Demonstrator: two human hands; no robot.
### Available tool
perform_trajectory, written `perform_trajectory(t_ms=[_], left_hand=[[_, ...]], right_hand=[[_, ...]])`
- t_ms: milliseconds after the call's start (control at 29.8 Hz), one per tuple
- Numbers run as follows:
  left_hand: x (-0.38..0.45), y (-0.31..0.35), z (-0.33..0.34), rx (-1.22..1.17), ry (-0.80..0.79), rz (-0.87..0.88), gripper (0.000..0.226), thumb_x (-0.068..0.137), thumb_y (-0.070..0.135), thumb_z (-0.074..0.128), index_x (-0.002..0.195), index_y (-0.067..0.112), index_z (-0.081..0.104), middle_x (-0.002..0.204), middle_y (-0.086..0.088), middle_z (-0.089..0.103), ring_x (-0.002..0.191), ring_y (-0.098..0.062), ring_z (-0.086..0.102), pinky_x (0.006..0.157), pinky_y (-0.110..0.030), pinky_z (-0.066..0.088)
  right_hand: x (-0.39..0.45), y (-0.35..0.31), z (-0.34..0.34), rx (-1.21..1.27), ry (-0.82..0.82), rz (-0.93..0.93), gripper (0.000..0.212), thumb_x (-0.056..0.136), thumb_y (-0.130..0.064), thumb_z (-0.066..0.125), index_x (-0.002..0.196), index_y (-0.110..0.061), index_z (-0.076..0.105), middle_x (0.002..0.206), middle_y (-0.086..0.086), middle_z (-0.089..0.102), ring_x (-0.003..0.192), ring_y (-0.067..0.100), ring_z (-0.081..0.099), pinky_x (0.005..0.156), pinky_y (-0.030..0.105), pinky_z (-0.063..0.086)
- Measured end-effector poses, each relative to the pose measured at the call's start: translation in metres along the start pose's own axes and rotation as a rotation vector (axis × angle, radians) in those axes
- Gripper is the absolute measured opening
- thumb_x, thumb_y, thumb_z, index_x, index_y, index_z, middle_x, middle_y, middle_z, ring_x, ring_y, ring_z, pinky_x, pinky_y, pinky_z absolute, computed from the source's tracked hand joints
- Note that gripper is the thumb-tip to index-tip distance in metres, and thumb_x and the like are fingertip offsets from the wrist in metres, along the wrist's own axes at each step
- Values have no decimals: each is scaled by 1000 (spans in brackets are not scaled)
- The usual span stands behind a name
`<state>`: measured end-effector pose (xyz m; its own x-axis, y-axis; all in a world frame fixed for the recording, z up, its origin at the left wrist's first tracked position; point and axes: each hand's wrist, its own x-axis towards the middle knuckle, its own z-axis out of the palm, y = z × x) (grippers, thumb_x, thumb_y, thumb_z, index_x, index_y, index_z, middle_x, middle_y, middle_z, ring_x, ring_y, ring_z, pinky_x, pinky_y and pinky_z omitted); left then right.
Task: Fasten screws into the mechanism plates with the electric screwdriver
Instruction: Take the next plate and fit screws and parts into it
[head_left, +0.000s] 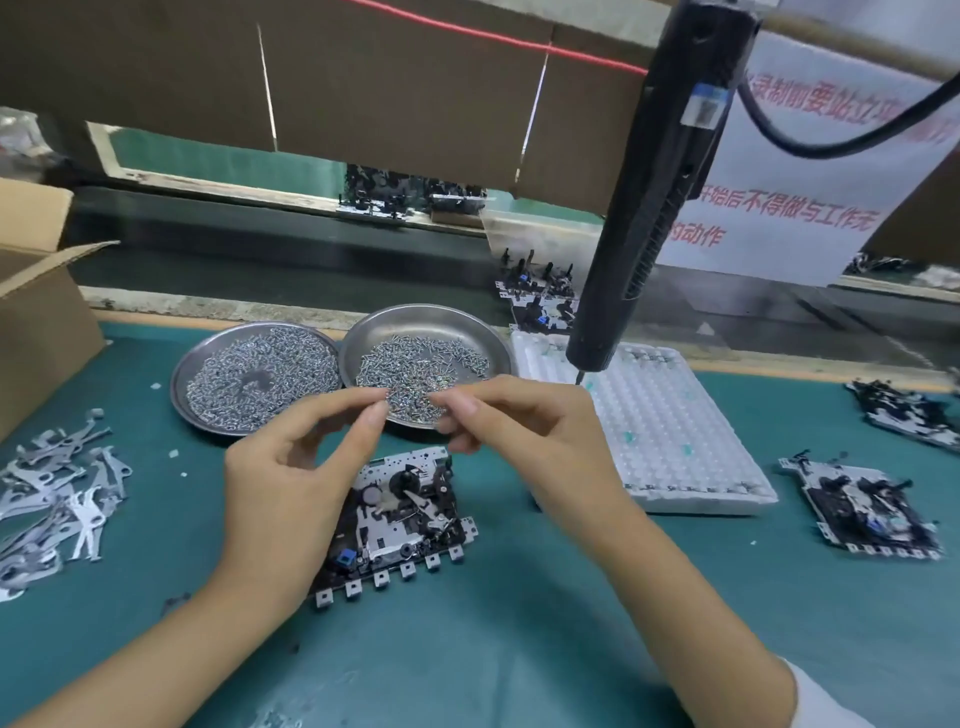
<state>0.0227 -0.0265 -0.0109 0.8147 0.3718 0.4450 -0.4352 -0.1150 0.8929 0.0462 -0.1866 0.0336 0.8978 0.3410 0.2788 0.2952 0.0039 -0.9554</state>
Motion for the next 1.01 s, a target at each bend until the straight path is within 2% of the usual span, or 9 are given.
perform_trajectory(t_ms=[168, 302, 403, 503, 604, 671, 772, 872, 1007], left_hand=[[5, -3, 1, -52, 62, -60, 13, 77, 12, 71, 82, 24, 71, 71, 18, 70, 63, 7, 61, 63, -4, 45], [9, -5, 1, -135, 74, -112, 15, 77, 12, 71, 78, 26, 72, 74, 13, 72, 68, 4, 63, 63, -6, 47], [12, -5, 0, -216, 20, -187, 18, 67, 31, 75, 85, 29, 77, 88, 8, 74, 85, -1, 66, 80, -13, 51], [13, -7, -2, -288, -38, -250, 27, 66, 33, 82, 92, 30, 77, 102, 1, 73, 105, -13, 64, 93, -24, 49], [14, -3, -2, -332, -64, -266, 30, 61, 34, 81, 91, 29, 77, 102, 0, 73, 105, -15, 64, 92, -21, 50], [15, -1, -1, -343, -62, -273, 33, 57, 36, 82, 89, 30, 77, 100, 1, 73, 103, -13, 65, 91, -20, 50], [15, 2, -1, -354, -44, -278, 33, 56, 36, 77, 88, 29, 78, 97, 1, 74, 99, -12, 66, 90, -21, 50], [14, 2, -2, -329, -45, -276, 32, 57, 35, 76, 88, 29, 77, 93, 2, 74, 92, -7, 68, 84, -17, 52], [13, 1, -1, -280, -63, -255, 30, 58, 35, 76, 88, 31, 77, 90, 4, 74, 85, -4, 68, 74, -12, 51]], right_hand=[[-1, -16, -75, -294, -156, 159, 18, 81, -5, 67, 73, -18, 76, 65, 2, 69, 57, 11, 57, 59, 20, 47], [26, 7, -139, -665, 281, 198, 19, 88, -1, 57, 86, -7, 74, 65, 0, 68, 51, 6, 55, 54, 18, 49], [54, 25, -166, -867, 429, 193, 16, 90, -4, 57, 96, -4, 72, 77, 4, 68, 57, 7, 57, 61, 16, 51], [74, 36, -164, -957, 302, 185, 15, 89, -3, 61, 98, -4, 73, 89, 8, 70, 69, 11, 57, 72, 25, 49], [89, 43, -146, -1075, 104, 140, 14, 87, -2, 63, 94, -3, 74, 93, 8, 71, 74, 12, 56, 70, 16, 40], [96, 44, -136, -1158, 22, 140, 15, 86, 0, 61, 91, -2, 75, 95, 9, 72, 78, 16, 59, 71, 22, 44], [104, 45, -126, -1360, -14, 155, 18, 80, 5, 52, 75, -1, 69, 82, 13, 67, 78, 29, 59, 69, 36, 52], [110, 44, -115, -1541, -33, 207, 20, 73, 8, 46, 63, -8, 49, 70, 11, 45, 65, 27, 40, 54, 29, 38], [116, 42, -108, -1638, -32, 201, 19, 76, 9, 45, 68, -8, 46, 71, 9, 46, 66, 27, 43, 57, 30, 38]])
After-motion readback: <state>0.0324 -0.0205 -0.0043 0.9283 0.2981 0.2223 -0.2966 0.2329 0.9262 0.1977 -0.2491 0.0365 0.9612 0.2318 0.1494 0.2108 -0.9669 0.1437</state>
